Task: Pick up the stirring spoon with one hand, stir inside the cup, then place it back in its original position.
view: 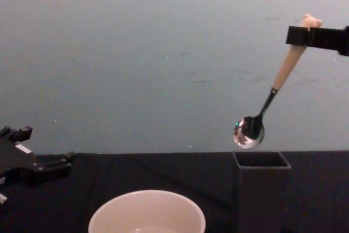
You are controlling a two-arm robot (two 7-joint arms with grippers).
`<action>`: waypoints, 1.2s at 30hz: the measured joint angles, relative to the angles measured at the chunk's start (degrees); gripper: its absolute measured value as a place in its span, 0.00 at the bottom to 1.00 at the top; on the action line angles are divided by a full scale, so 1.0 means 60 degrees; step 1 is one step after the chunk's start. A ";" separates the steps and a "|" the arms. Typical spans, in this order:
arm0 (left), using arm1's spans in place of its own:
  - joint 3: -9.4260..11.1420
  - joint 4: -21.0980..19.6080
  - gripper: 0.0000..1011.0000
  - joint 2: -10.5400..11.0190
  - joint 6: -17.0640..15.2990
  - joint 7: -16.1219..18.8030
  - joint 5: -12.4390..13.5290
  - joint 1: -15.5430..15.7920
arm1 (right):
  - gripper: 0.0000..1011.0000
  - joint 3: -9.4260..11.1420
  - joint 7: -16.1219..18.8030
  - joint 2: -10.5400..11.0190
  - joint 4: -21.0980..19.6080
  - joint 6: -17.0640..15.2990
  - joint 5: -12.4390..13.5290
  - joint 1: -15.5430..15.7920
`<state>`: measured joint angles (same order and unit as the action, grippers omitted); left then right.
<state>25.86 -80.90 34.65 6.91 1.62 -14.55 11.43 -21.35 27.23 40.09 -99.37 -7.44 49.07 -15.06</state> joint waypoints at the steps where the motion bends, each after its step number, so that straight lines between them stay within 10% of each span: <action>1: 0.0000 0.0000 0.99 0.0000 0.0001 0.0000 0.0000 -0.0001 | 0.20 0.0038 -0.0010 0.0052 -0.0022 0.0025 -0.0004 0.0053; 36: 0.0000 0.0000 0.99 0.0000 0.0000 0.0000 0.0000 -0.0001 | 0.20 -0.0058 0.0108 0.0146 0.0336 -0.0027 -0.0607 0.0196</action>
<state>25.86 -80.90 34.65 6.91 1.62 -14.55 11.43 -21.70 27.87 40.97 -97.36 -7.60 45.43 -13.88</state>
